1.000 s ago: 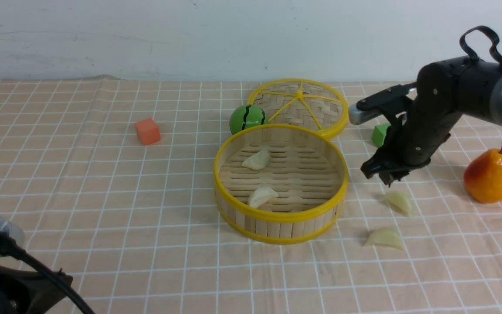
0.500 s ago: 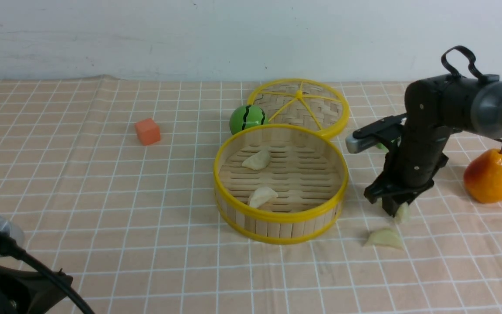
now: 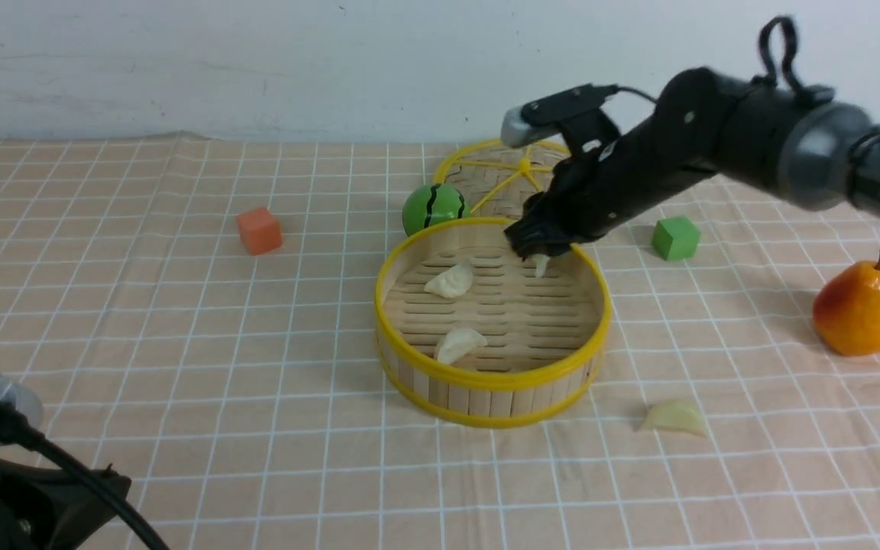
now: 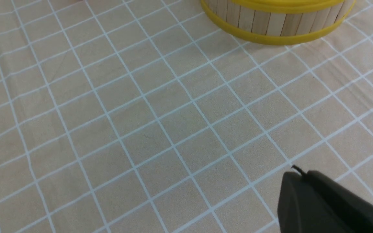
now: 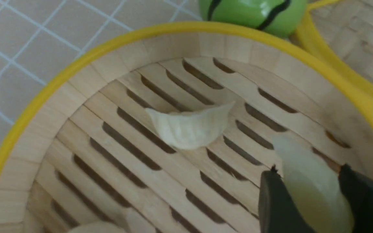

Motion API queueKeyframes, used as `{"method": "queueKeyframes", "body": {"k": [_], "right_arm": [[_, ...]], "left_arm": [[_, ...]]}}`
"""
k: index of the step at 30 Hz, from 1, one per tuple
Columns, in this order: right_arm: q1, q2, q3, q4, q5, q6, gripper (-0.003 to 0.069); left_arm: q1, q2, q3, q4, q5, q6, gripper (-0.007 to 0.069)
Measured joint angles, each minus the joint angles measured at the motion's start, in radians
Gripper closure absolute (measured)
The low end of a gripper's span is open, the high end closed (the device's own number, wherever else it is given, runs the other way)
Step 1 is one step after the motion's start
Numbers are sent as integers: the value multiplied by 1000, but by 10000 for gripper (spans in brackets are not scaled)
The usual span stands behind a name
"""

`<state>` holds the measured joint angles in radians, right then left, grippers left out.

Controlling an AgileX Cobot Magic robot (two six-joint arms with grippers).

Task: Put the dumplings into the steamer on the table with the brown tablecloth.
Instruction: 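Place the dumpling in the bamboo steamer basket with the right gripper, then reach for and grasp a dumpling lying on the table beside the steamer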

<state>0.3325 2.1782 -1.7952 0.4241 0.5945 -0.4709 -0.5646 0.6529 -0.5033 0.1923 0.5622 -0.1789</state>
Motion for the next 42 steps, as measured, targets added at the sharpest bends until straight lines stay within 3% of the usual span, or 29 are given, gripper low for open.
{"method": "queueKeyframes", "body": {"k": [2, 5, 6, 9, 12, 17, 24, 34, 38, 42], "right_arm": [[4, 49, 2, 3, -35, -15, 398], [5, 66, 3, 8, -46, -16, 280], [5, 64, 3, 8, -46, -16, 280], [5, 0, -12, 4, 65, -8, 126], [4, -105, -35, -27, 183, 0, 70], [-25, -263, -52, -159, 385, 46, 100], [-72, -204, 56, -273, 592, 218, 164], [-40, -56, 192, -364, 515, 273, 195], [-36, -53, 189, -365, 537, 270, 263], [-35, -49, 154, -370, 607, 266, 276]], "left_arm": [[0, 0, 0, 0, 6, 0, 626], [0, 0, 0, 0, 14, 0, 624], [0, 0, 0, 0, 14, 0, 624], [0, 0, 0, -7, 28, 0, 622], [0, 0, 0, -15, 44, 0, 620], [0, 0, 0, -16, 40, 0, 617], [0, 0, 0, -23, 31, -1, 610], [0, 0, 0, -44, 19, -2, 603], [0, 0, 0, -45, 19, -2, 597], [0, 0, 0, -45, 19, -2, 596]]}}
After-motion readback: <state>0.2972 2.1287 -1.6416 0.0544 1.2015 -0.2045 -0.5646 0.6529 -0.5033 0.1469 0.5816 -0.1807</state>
